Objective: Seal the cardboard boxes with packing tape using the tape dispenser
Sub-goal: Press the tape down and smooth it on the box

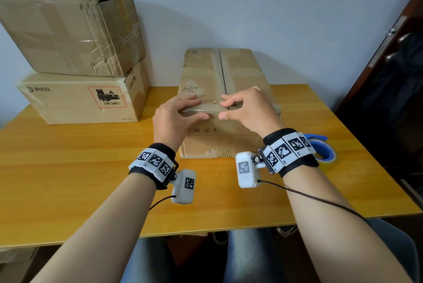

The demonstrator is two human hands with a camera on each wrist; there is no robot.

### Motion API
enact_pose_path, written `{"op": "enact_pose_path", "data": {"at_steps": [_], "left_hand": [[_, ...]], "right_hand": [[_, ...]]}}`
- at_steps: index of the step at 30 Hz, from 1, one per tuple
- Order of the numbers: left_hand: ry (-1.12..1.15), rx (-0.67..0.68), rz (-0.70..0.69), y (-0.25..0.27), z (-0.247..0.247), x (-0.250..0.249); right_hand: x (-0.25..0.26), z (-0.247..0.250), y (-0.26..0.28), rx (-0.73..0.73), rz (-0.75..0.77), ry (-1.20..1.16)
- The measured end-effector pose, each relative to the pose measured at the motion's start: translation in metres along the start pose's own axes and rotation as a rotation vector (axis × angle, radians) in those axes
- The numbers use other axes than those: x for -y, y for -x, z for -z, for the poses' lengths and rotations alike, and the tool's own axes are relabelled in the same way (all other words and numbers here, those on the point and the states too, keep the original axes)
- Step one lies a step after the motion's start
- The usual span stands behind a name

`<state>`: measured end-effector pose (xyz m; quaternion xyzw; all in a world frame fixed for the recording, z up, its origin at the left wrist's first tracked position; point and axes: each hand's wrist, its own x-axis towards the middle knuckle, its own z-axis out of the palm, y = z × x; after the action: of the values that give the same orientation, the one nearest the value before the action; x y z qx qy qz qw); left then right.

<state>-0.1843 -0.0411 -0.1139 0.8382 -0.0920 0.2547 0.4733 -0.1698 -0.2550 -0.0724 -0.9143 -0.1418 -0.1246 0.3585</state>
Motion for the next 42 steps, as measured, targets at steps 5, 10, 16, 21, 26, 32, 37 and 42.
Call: {"op": "enact_pose_path", "data": {"at_steps": [5, 10, 16, 21, 26, 32, 37, 42], "left_hand": [[0.212, 0.024, 0.096, 0.001, 0.010, 0.006], [0.491, 0.016, 0.212, 0.002, 0.020, 0.018], [0.565, 0.059, 0.215, 0.004, 0.024, 0.023], [0.263, -0.041, 0.040, 0.002, 0.022, 0.008], [0.024, 0.108, -0.129, -0.016, 0.001, -0.046], [-0.062, 0.177, -0.056, -0.019, -0.021, -0.057], [-0.111, 0.113, -0.001, -0.019, -0.027, -0.058], [-0.161, 0.077, 0.050, -0.016, -0.034, -0.059]], "right_hand": [[-0.004, -0.003, -0.006, 0.011, -0.023, -0.028], [-0.006, -0.004, -0.006, 0.001, -0.020, -0.053], [-0.006, -0.004, -0.007, 0.008, -0.007, -0.048], [-0.005, -0.003, -0.004, 0.019, 0.014, -0.043], [-0.003, 0.010, -0.003, 0.036, 0.000, -0.068], [-0.022, 0.015, 0.001, 0.029, 0.016, -0.013], [-0.037, 0.027, 0.008, -0.005, 0.004, -0.006], [-0.070, 0.041, 0.026, -0.049, -0.040, -0.274]]}}
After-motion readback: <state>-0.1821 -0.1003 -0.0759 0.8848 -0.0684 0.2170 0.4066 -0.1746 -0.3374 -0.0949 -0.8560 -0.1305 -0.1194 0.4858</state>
